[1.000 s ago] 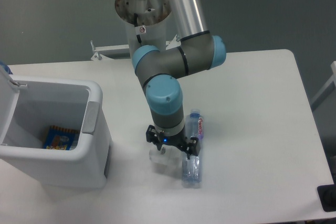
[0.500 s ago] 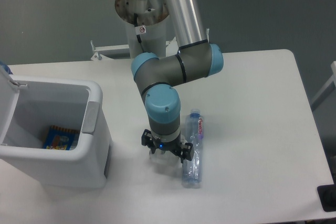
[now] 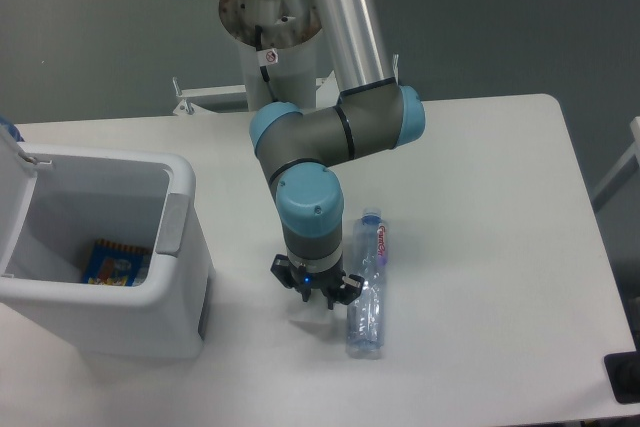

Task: Place the trash in the trash can
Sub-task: 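Lower the gripper over the white paper and close on it, then lift the white paper and carry it toward the trash bin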

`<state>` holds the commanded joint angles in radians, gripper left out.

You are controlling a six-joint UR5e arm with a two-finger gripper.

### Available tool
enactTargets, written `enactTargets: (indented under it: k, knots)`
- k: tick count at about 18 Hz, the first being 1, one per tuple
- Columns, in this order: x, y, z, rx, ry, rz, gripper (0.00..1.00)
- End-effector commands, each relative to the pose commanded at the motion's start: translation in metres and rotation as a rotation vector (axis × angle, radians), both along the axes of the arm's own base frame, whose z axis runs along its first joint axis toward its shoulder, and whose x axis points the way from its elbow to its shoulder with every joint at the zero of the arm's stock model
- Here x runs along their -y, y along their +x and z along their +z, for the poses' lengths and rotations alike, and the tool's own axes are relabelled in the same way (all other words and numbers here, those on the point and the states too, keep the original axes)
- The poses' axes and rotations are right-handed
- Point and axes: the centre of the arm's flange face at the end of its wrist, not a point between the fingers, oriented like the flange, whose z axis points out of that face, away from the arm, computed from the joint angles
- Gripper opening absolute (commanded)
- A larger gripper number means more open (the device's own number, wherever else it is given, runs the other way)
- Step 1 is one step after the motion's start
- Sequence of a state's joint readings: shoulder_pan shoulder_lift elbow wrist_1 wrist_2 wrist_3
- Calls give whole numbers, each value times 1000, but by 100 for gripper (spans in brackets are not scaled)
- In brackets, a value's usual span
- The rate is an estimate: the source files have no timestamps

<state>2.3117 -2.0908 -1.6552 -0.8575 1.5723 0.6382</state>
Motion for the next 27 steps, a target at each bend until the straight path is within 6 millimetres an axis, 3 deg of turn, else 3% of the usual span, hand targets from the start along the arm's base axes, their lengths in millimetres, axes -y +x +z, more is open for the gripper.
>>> enactTargets:
  k: [12,15,21,27]
  knots:
    - [-15,-11,39,72,162,91,0]
    - [-13,-27,58,128,253,143,0]
    - [-1,-49,138,203,472,212,0]
    - [2,-33,235,215,638,266,0]
